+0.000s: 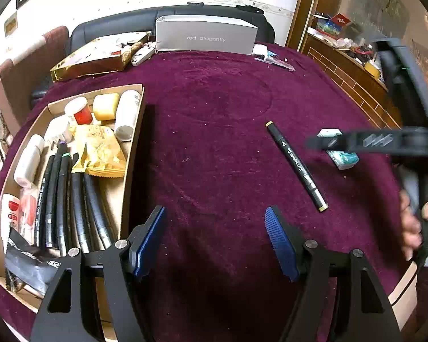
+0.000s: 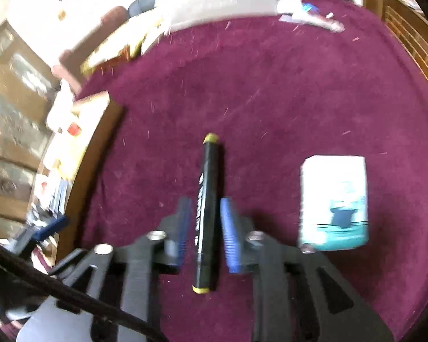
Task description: Organize objects
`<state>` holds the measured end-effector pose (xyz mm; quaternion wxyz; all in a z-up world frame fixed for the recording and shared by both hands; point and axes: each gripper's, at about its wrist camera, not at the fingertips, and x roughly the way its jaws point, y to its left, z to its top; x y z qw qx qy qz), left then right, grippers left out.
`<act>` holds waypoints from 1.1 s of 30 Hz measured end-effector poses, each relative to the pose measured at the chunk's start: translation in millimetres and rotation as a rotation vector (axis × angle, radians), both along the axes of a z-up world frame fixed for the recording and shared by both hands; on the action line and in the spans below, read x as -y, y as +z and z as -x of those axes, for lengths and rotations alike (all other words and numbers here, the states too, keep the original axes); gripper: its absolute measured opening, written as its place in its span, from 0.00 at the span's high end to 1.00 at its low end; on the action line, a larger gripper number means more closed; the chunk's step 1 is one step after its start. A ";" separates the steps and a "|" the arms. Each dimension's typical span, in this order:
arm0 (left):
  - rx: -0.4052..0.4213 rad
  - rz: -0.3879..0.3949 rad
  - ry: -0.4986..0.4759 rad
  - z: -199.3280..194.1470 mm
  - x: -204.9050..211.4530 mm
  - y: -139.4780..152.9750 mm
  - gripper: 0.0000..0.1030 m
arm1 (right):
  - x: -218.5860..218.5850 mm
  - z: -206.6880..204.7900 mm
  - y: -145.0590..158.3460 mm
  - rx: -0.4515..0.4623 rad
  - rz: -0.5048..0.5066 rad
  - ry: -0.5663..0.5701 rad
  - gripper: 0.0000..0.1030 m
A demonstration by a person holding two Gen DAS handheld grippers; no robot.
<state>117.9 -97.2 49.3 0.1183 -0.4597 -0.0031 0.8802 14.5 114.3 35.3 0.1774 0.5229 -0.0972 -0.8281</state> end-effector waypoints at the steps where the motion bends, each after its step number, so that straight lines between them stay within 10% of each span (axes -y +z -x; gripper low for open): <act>1: 0.002 -0.010 0.000 1.3 -0.2 -0.4 0.37 | -13.9 -1.9 7.1 -0.029 0.006 -0.046 0.38; 2: 0.006 -0.029 -0.001 4.6 -1.2 -0.9 0.37 | -27.6 -3.5 13.3 -0.061 -0.001 -0.096 0.22; 9: 0.047 -0.077 -0.028 38.6 -37.3 -7.2 0.37 | -89.4 1.5 5.4 -0.056 -0.024 -0.302 0.21; 20: 0.100 -0.040 -0.034 68.5 -94.5 -31.6 0.37 | -66.3 5.4 -24.6 -0.047 -0.127 -0.196 0.21; 25: 0.092 0.032 -0.044 71.2 -111.7 -35.1 0.37 | -49.6 6.5 -34.1 -0.063 -0.286 -0.131 0.53; 33: -0.021 0.171 -0.084 69.1 -140.0 -41.0 0.33 | -86.8 -14.0 -34.3 -0.028 -0.178 -0.188 0.53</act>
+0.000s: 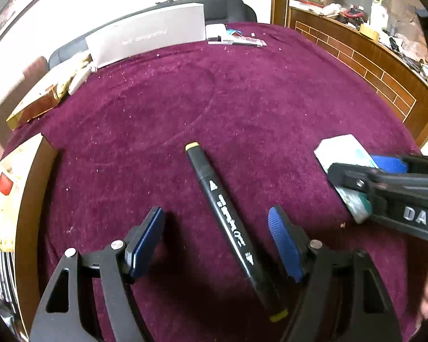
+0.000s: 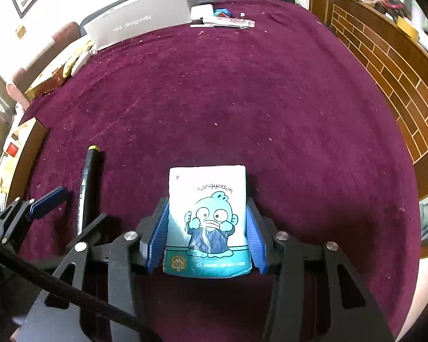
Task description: Organize objects
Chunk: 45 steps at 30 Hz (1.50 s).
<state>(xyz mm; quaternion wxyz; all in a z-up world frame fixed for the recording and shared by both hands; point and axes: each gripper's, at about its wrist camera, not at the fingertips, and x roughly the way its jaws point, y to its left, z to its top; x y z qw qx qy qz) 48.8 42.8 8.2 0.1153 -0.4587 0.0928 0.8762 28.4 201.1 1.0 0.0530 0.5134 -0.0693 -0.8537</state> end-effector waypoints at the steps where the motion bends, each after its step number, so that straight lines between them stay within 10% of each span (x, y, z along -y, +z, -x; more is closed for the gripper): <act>1: -0.007 0.003 -0.011 -0.1 0.2 -0.2 0.33 | -0.7 -2.1 0.0 -0.001 0.000 -0.002 0.53; 3: -0.004 -0.014 -0.056 -1.2 1.3 0.6 0.46 | 1.7 -4.1 0.9 -0.004 -0.007 -0.005 0.53; 5: 0.004 -0.035 -0.081 -3.9 6.1 5.1 0.89 | 2.7 -4.2 1.5 -0.003 -0.003 -0.012 0.53; 16: -0.040 -0.274 -0.052 -39.9 82.4 51.3 0.89 | 13.9 -16.9 12.8 -0.003 0.102 -0.009 0.54; 26: -0.198 -0.339 0.202 -57.7 229.3 106.3 0.89 | 100.0 -21.8 60.6 -0.075 0.135 0.159 0.54; 45: 0.016 -0.308 0.396 -8.5 362.2 28.2 0.89 | 361.5 49.0 79.8 -0.049 0.104 0.488 0.54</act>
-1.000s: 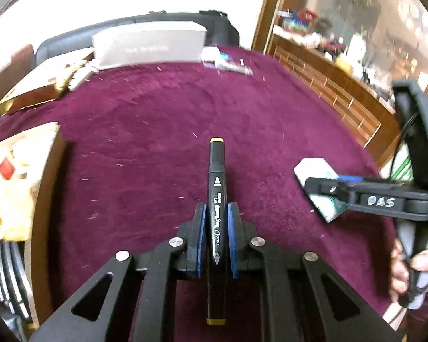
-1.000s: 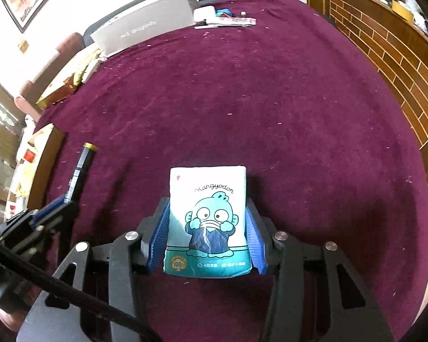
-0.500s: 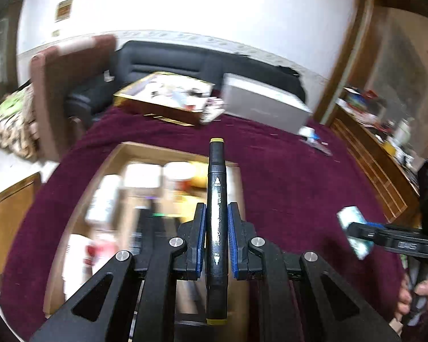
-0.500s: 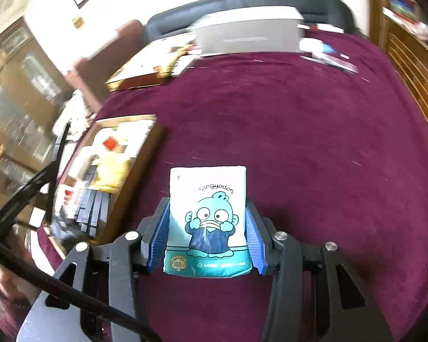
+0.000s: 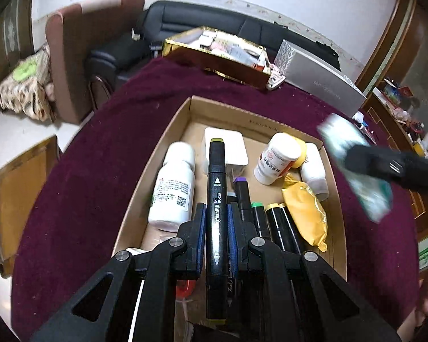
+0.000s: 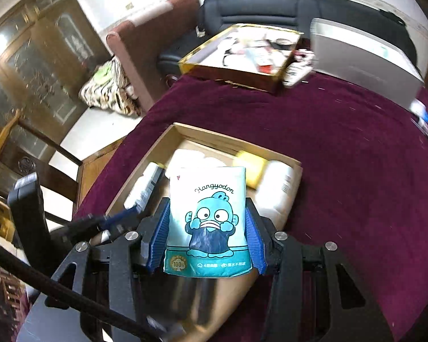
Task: Organize objects
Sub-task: 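Carry marker and tissue pack into the box and open both tools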
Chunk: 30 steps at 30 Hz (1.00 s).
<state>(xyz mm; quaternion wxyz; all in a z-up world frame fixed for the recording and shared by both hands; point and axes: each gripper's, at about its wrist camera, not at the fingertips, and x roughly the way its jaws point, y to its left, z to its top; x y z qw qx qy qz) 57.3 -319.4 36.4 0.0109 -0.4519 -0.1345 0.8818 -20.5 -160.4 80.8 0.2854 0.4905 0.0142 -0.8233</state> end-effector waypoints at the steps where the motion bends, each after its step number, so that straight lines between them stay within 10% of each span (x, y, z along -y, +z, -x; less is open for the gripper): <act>1: 0.005 -0.009 0.000 0.8 1.6 -1.9 0.89 | 11.3 5.4 -2.8 0.004 -0.011 0.007 0.54; 15: 0.021 -0.118 0.012 5.6 19.6 -10.3 0.89 | 94.4 56.9 -43.0 0.008 -0.184 0.049 0.54; 30: 0.018 -0.144 0.021 10.5 24.5 -12.6 0.89 | 60.9 73.1 -65.7 0.106 -0.167 -0.078 0.52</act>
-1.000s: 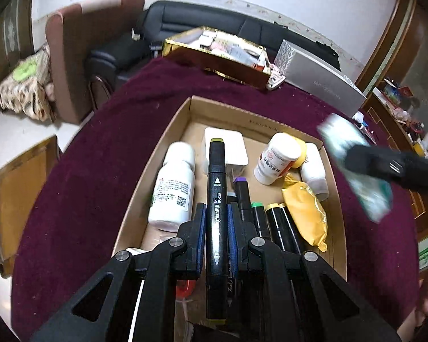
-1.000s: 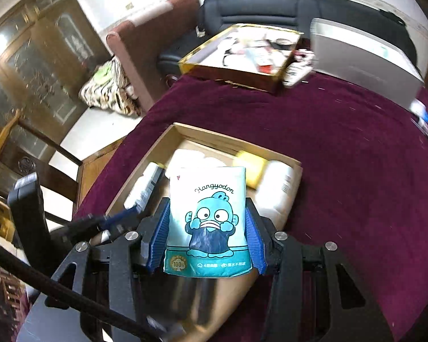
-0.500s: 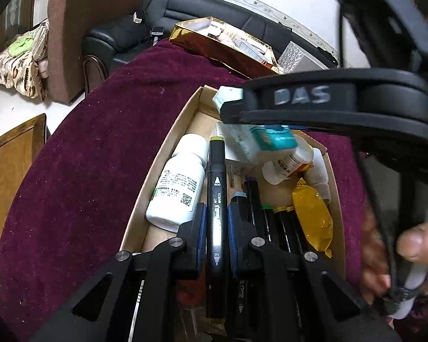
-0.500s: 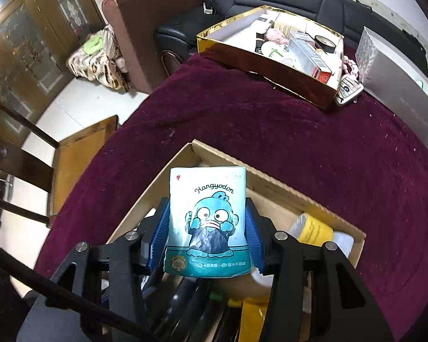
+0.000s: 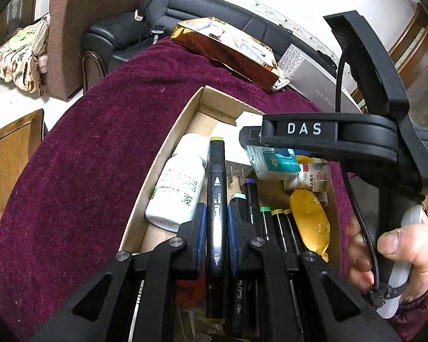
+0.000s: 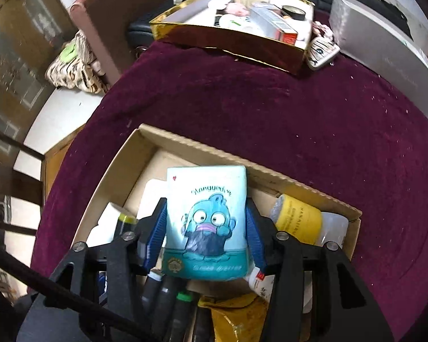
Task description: Organize objects
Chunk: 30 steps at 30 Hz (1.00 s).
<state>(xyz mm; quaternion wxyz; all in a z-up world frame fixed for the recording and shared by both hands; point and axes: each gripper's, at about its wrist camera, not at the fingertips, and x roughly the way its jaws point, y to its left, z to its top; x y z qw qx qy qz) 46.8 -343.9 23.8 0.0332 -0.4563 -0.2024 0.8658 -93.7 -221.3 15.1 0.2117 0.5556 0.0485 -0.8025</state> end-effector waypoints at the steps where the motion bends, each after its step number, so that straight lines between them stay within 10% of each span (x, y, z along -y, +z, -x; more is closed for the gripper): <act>1: -0.003 0.002 0.003 -1.0 0.0 0.7 0.89 | -1.5 0.0 0.5 0.004 0.014 -0.002 0.51; 6: -0.054 0.044 0.028 -7.0 -2.5 9.3 0.86 | -15.2 -8.6 18.1 -0.023 0.110 -0.032 0.42; 17: -0.302 0.276 0.204 -62.6 -22.2 66.5 0.38 | -74.7 -90.6 79.9 -0.303 0.210 -0.064 0.26; 24: -0.426 0.508 0.341 -114.4 -51.5 102.1 0.22 | -114.8 -142.2 69.7 -0.395 0.196 -0.112 0.23; 30: -0.428 0.512 0.380 -139.4 -62.4 113.9 0.09 | -127.2 -179.6 53.6 -0.444 0.167 -0.118 0.23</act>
